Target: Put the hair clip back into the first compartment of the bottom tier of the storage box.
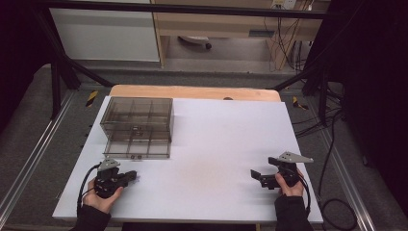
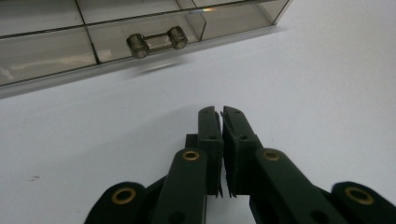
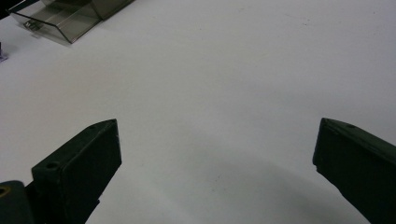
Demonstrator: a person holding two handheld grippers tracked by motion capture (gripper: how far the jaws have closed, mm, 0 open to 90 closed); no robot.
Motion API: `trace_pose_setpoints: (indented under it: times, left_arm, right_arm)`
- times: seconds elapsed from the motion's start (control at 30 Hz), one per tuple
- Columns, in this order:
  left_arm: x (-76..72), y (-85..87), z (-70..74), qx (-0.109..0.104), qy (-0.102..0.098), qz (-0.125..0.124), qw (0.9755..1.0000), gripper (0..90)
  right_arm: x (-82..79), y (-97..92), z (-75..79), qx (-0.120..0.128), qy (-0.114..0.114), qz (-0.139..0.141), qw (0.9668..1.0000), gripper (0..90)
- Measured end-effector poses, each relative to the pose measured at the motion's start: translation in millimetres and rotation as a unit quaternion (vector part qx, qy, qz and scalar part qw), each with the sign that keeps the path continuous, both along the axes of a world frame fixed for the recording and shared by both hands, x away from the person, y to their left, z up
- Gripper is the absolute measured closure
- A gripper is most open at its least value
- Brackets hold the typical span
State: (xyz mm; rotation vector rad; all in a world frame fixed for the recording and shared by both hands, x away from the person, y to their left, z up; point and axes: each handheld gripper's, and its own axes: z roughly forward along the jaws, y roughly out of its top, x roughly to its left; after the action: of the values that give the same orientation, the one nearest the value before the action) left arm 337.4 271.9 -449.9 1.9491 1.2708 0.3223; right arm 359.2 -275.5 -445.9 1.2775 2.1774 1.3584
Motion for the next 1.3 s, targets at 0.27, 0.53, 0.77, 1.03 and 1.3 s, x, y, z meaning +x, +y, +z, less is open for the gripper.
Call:
trace_pose_setpoints:
  times: [0.27,0.53,0.77,1.03,1.3]
  left_arm:
    - [-0.3,-1.0,0.7,0.001,0.001,0.0,1.0,86.7]
    - [-1.3,-1.9,2.1,-0.001,0.0,-0.001,1.0,87.6]
    - [-2.0,-2.2,3.1,-0.001,-0.002,-0.004,1.0,87.9]
    - [-2.8,-3.3,4.1,-0.003,-0.006,-0.007,1.0,88.3]
    - [-4.3,-4.5,5.8,-0.005,-0.009,-0.014,0.9998,88.7]
  right_arm:
    - [0.0,-0.1,0.1,0.0,0.0,0.0,1.0,1.8]
    - [0.0,-0.2,0.1,0.0,-0.001,0.0,1.0,1.8]
    - [0.0,-0.2,0.0,0.0,0.0,0.0,1.0,1.8]
    - [0.0,-0.3,0.0,0.0,-0.001,0.0,1.0,1.8]
    - [0.0,-0.2,-0.1,0.0,0.0,0.0,1.0,1.8]
